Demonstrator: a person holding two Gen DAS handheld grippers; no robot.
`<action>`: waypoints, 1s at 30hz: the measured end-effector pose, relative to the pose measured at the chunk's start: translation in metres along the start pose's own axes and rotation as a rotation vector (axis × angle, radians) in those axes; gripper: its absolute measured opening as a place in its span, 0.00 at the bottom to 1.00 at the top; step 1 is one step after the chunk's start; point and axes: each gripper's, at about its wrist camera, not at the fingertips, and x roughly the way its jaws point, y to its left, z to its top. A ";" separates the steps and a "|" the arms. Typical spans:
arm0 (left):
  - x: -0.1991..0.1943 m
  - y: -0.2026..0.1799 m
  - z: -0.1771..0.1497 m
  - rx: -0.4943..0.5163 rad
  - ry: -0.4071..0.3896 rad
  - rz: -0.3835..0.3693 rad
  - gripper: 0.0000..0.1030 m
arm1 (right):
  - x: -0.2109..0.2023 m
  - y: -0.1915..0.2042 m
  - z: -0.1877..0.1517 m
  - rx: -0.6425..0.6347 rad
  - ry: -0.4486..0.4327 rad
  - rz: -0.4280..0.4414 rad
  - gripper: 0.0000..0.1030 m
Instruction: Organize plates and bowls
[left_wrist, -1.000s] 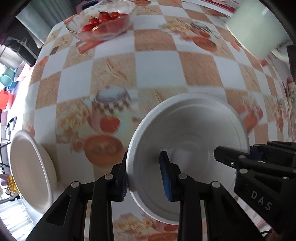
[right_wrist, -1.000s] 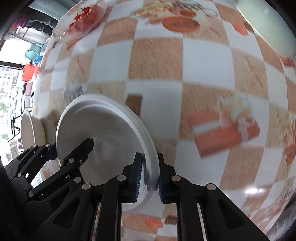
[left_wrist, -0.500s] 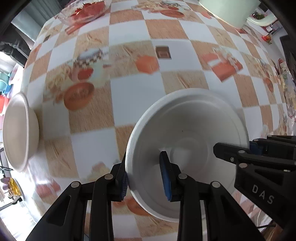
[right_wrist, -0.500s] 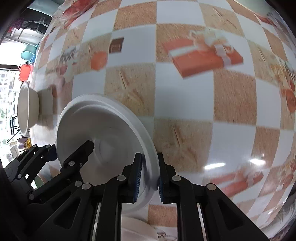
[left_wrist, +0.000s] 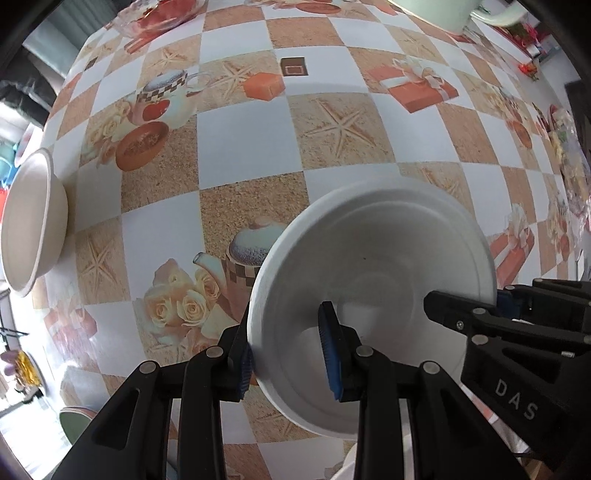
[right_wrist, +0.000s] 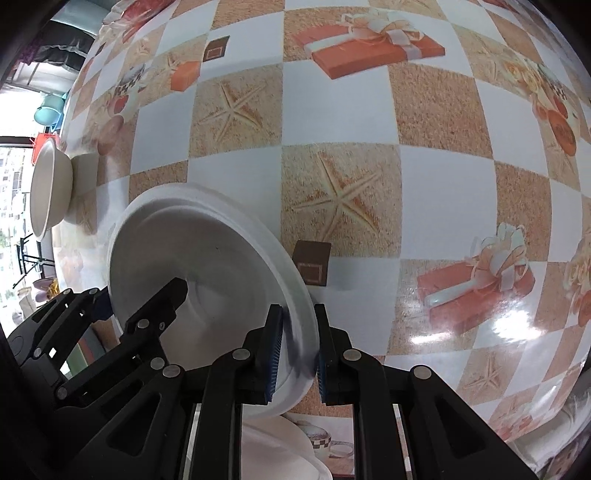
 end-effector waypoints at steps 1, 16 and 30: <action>-0.003 0.001 0.002 -0.008 -0.005 -0.004 0.33 | -0.007 -0.002 -0.005 -0.002 -0.008 0.004 0.17; -0.078 -0.002 -0.044 0.066 -0.051 -0.013 0.33 | -0.076 -0.002 -0.051 0.014 -0.044 0.020 0.17; -0.077 -0.034 -0.098 0.229 0.029 -0.036 0.34 | -0.061 -0.021 -0.123 0.128 0.025 0.015 0.17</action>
